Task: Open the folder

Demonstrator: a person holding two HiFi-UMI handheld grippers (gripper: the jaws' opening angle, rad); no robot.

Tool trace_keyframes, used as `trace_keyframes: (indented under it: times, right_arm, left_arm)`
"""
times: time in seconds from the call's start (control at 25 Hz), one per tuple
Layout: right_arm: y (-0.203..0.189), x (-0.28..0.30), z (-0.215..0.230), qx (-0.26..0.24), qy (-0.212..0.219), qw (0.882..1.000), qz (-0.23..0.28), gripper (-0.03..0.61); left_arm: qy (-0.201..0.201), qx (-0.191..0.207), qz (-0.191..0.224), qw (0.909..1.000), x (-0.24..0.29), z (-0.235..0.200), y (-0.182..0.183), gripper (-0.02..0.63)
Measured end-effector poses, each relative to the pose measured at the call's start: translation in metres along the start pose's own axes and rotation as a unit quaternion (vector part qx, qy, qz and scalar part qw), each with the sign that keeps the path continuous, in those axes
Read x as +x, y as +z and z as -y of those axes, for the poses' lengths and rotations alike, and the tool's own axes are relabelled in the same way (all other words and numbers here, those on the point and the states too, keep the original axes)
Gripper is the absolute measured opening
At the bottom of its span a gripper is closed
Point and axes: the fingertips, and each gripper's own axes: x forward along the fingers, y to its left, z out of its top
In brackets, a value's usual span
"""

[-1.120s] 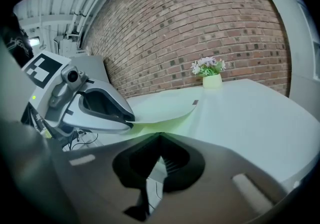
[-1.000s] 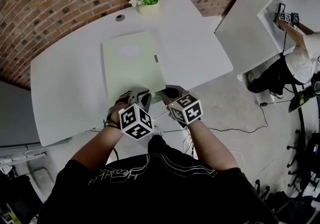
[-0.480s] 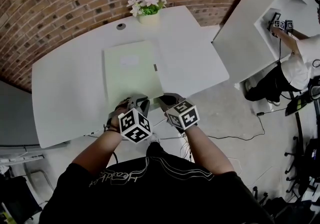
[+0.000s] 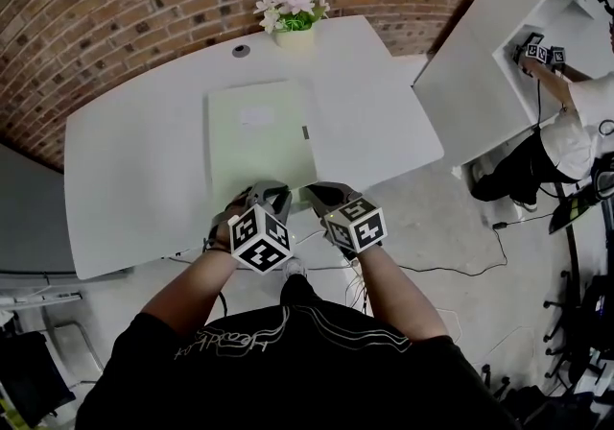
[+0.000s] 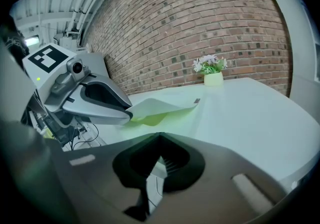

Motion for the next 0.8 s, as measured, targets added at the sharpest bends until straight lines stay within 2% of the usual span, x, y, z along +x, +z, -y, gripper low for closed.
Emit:
trace_keyframes:
  times: [0.8]
  right_arm:
    - [-0.0018, 0.0008, 0.0005, 0.002, 0.004, 1.000, -0.005, 0.002]
  left_arm:
    - [-0.015, -0.063, 0.025, 0.9976, -0.0060, -0.0067, 0.0028, 0.020]
